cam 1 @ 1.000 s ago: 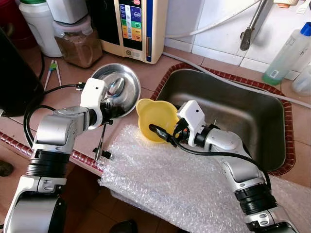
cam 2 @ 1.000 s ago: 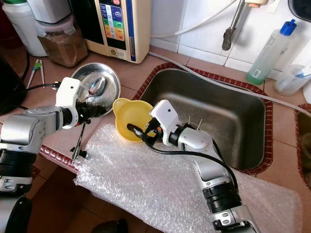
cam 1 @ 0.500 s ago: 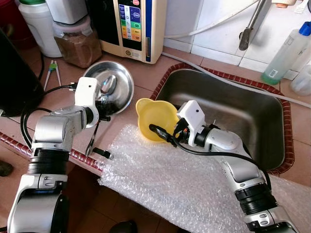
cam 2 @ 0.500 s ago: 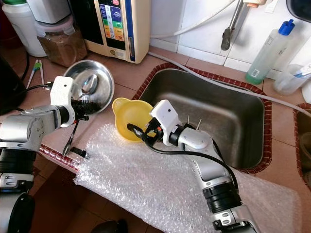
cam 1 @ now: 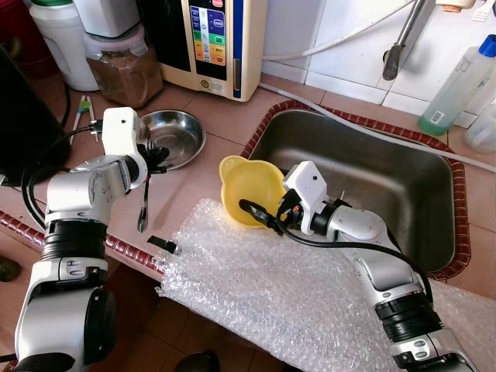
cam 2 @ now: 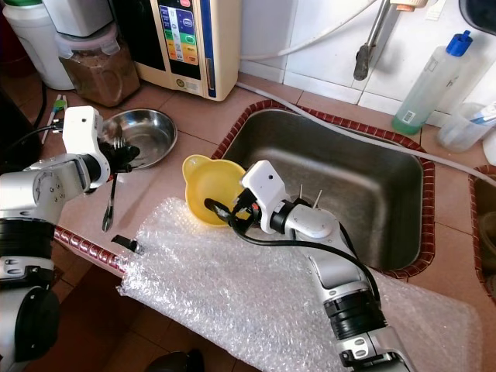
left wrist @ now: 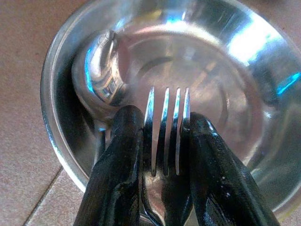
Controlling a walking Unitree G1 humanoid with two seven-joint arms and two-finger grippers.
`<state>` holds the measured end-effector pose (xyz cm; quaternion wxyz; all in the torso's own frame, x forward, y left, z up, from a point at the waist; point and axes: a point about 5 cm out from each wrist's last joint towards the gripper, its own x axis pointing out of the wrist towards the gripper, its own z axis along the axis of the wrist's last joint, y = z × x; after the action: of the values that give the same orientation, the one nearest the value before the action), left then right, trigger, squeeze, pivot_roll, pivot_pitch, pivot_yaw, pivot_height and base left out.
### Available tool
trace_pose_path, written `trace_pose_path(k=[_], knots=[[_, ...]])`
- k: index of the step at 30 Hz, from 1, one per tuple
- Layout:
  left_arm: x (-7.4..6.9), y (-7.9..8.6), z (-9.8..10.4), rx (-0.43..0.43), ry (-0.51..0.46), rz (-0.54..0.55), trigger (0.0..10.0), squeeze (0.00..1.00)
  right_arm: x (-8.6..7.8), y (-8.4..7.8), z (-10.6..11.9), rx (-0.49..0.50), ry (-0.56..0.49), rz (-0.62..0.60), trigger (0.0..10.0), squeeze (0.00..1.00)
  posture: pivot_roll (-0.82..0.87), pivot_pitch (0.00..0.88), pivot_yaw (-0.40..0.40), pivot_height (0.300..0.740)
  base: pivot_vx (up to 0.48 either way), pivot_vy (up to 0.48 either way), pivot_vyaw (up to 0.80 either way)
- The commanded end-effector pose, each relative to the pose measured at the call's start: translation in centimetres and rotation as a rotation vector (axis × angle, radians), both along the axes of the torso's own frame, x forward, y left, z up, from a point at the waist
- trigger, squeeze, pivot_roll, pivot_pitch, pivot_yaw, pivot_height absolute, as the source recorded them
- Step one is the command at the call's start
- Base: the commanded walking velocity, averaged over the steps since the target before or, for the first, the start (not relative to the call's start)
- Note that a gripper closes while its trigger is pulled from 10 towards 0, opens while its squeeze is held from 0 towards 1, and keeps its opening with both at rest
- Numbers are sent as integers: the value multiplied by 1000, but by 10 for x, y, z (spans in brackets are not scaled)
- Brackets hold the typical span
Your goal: Kitchen organization
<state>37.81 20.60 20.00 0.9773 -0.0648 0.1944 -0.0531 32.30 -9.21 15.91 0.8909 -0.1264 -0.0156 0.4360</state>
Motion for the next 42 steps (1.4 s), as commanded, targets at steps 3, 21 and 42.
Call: trace_pose_path(k=[3,21,42], knots=[[7,-12,7,-42,-29,-13,0,0,0,2,0,-13,-6,18,10000,0,55,132,-15,740,0,0,0],[21,-52,71,-124,-350,-54,0,0,3,0,5,13,-31,-27,10000,0,41,133,-24,740,0,0,0],[3,-121,79,-321,-616,-414,0,0,14,-41,32,163,-18,-76,10000,0,16,154,-23,740,0,0,0]])
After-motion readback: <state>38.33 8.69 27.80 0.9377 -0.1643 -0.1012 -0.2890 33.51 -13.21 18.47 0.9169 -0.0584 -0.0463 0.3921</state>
